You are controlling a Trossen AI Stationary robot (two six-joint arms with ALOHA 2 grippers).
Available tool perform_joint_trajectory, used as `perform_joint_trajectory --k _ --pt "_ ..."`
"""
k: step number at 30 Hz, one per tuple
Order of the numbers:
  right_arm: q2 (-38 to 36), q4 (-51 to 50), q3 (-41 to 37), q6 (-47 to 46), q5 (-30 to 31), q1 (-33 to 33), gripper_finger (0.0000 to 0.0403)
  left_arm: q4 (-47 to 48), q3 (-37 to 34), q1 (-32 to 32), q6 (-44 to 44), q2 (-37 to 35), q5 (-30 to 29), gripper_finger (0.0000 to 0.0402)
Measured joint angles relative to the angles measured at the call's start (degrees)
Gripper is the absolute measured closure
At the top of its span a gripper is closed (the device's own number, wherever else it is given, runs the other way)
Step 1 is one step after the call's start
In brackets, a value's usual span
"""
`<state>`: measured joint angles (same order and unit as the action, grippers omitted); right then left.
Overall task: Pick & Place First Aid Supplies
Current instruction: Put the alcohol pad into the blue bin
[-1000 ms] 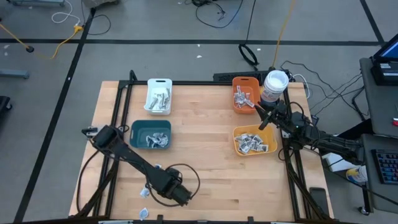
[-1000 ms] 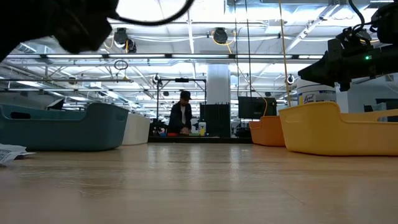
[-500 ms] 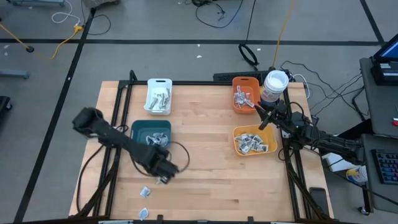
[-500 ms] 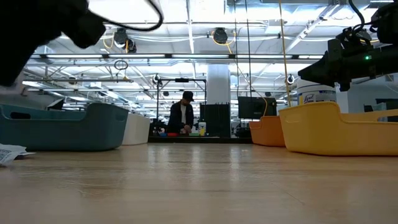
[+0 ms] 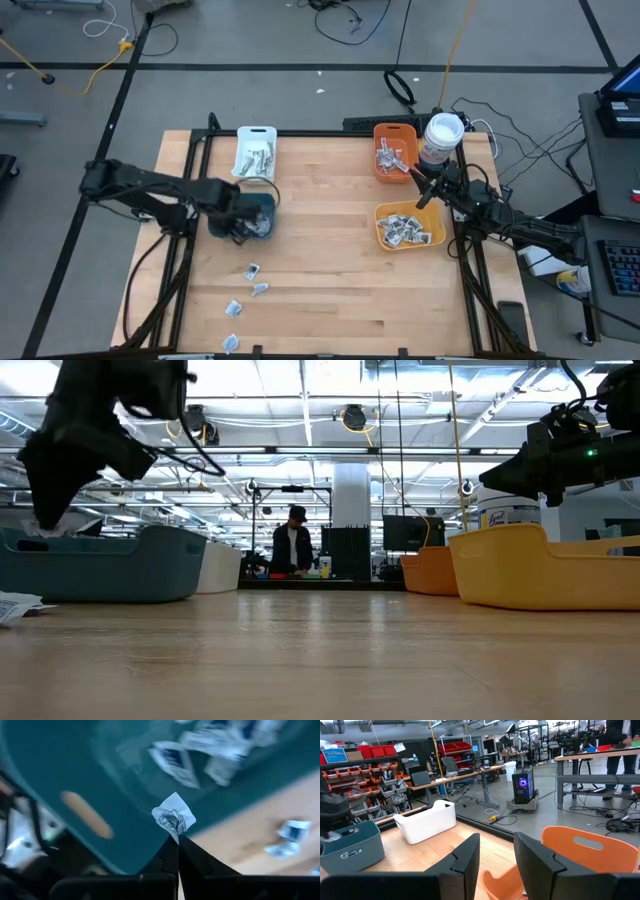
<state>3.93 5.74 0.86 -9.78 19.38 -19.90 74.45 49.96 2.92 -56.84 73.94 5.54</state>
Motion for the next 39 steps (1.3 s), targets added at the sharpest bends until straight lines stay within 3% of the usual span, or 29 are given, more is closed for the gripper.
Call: perform_joint_trajectory --k 7,22,26,34,39 --pt "0.0 0.0 0.0 0.0 0.0 0.0 0.0286 -0.1 -3.4 -9.1 10.5 -2.5 -1.4 0.0401" --pt "0.0 0.0 0.0 0.0 0.0 0.0 0.0286 -9.4 -12.0 -9.4 9.5 -2.4 -2.2 0.0390" --pt "0.0 0.0 0.0 0.0 0.0 0.0 0.0286 -10.6 -12.0 -9.4 9.9 -2.4 -1.2 0.0335" --pt "0.0 0.0 0.0 0.0 0.0 0.0 0.0287 -10.9 -10.4 -9.4 11.4 -2.4 -1.1 0.0176" --pt "0.0 0.0 0.0 0.0 0.0 0.0 0.0287 -10.2 -6.7 -8.4 11.8 -2.4 -1.1 0.0118"
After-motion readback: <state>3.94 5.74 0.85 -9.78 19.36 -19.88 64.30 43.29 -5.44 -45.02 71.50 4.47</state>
